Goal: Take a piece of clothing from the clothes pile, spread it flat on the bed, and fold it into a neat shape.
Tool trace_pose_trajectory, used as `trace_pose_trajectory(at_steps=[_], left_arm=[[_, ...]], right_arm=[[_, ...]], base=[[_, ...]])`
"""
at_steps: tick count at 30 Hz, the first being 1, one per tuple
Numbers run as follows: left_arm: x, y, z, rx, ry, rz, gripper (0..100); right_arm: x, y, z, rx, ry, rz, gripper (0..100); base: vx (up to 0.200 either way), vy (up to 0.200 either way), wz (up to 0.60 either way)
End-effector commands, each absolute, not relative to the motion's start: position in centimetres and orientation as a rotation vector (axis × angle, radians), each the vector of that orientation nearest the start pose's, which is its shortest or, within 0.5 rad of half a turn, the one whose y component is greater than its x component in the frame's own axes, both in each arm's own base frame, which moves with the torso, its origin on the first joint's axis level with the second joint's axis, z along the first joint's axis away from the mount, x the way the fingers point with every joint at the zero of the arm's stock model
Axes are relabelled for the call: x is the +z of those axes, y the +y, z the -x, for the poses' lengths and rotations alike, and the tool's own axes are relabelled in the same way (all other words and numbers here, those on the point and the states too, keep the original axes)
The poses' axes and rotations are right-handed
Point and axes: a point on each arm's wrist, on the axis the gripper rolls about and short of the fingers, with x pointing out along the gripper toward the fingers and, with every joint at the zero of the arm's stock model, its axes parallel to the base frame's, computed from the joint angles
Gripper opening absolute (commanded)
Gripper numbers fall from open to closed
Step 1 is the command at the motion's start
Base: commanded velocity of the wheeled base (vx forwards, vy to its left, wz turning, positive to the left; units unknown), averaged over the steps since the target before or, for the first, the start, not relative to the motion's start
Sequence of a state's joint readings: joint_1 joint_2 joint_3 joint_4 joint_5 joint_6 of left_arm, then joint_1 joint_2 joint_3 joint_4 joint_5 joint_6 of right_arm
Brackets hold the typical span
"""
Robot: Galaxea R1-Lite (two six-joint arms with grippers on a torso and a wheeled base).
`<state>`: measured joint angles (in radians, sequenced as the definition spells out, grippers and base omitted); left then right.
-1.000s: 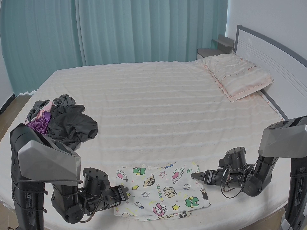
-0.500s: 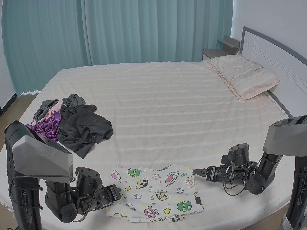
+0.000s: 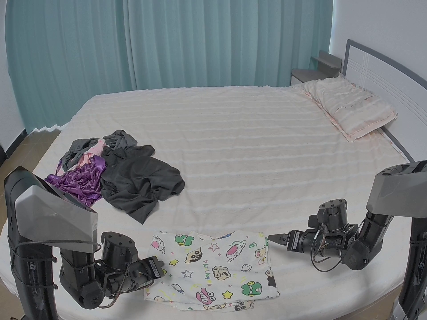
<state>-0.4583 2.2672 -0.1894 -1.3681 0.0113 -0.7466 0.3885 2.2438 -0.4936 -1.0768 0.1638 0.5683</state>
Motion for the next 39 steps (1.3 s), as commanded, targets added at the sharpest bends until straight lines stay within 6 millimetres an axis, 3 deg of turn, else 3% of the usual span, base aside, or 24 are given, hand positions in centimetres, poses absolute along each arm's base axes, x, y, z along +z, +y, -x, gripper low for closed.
trace_pose_trajectory(at_steps=[1,19,34,35,39], left_arm=[[-2.6,-11.0,-22.6,-0.143,0.815,0.539,0],[-2.9,-11.0,-22.6,-0.141,0.824,0.536,0],[-3.0,-11.2,-22.3,-0.143,0.836,0.538,0],[-3.0,-11.2,-22.2,-0.143,0.836,0.538,100],[-2.9,-11.0,-22.1,-0.149,0.845,0.546,100]], right_arm=[[-1.5,12.1,-28.6,0.322,0.807,-0.457,100],[-1.5,12.1,-28.5,0.324,0.807,-0.455,100],[-1.4,12.2,-28.2,0.328,0.813,-0.452,100],[-1.3,12.2,-28.0,0.331,0.814,-0.452,100],[-0.5,12.1,-26.5,0.397,0.845,-0.454,100]], base=[[0.0,0.2,0.0],[0.0,0.2,0.0],[0.0,0.0,0.0],[0.0,0.0,0.0],[0.0,0.0,0.0]])
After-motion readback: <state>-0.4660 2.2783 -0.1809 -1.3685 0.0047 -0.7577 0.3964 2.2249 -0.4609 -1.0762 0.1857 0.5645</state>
